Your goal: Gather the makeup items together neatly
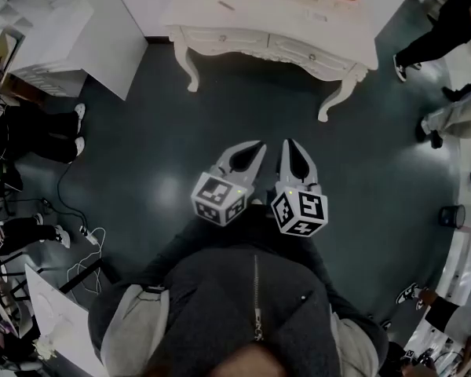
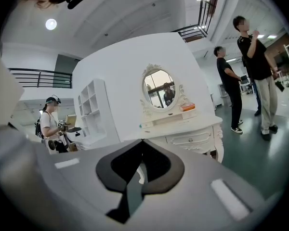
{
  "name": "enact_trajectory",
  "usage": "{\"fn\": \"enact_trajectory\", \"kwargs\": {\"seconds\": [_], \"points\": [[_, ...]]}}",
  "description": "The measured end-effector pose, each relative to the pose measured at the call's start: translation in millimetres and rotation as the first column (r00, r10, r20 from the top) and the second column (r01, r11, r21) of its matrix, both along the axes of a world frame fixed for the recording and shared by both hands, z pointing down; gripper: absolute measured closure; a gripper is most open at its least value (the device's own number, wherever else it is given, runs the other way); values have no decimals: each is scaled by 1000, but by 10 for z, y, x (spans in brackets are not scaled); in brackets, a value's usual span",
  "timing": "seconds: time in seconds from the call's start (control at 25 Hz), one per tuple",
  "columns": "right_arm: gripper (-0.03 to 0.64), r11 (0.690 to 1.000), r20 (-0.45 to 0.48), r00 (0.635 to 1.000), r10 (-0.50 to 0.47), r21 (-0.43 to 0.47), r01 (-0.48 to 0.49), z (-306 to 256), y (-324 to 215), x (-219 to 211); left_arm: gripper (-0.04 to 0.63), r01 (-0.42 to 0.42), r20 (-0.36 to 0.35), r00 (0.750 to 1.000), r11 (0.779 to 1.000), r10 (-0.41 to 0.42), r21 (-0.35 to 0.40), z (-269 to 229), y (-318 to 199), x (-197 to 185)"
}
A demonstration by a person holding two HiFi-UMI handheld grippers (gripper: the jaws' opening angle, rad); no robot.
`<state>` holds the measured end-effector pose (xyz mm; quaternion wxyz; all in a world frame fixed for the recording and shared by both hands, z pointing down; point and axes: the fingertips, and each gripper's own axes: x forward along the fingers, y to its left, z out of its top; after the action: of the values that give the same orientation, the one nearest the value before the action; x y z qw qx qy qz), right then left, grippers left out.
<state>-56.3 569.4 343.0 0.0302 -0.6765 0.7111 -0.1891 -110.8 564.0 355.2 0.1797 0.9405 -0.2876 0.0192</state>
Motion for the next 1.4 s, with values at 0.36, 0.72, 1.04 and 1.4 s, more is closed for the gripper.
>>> {"fn": "enact_trajectory", "kwargs": {"seconds": [0.36, 0.72, 1.04, 1.4], "points": [[614, 1000, 16, 1000, 11, -27, -10, 166, 139, 132, 588, -15, 0, 1000, 1000, 15, -17, 156, 117, 162], [614, 999, 18, 1000, -23, -26, 23, 170, 141, 169, 588, -6, 0, 1000, 1000, 6, -19, 190, 153, 292], [614, 999, 18, 999, -32, -37, 32, 214, -6, 217, 588, 14, -5, 1000, 999, -14, -29, 225, -8, 310], [614, 997, 50, 998, -32, -65, 35, 306, -366, 363, 588, 29, 6, 1000, 999, -29, -42, 252, -372, 424]]}}
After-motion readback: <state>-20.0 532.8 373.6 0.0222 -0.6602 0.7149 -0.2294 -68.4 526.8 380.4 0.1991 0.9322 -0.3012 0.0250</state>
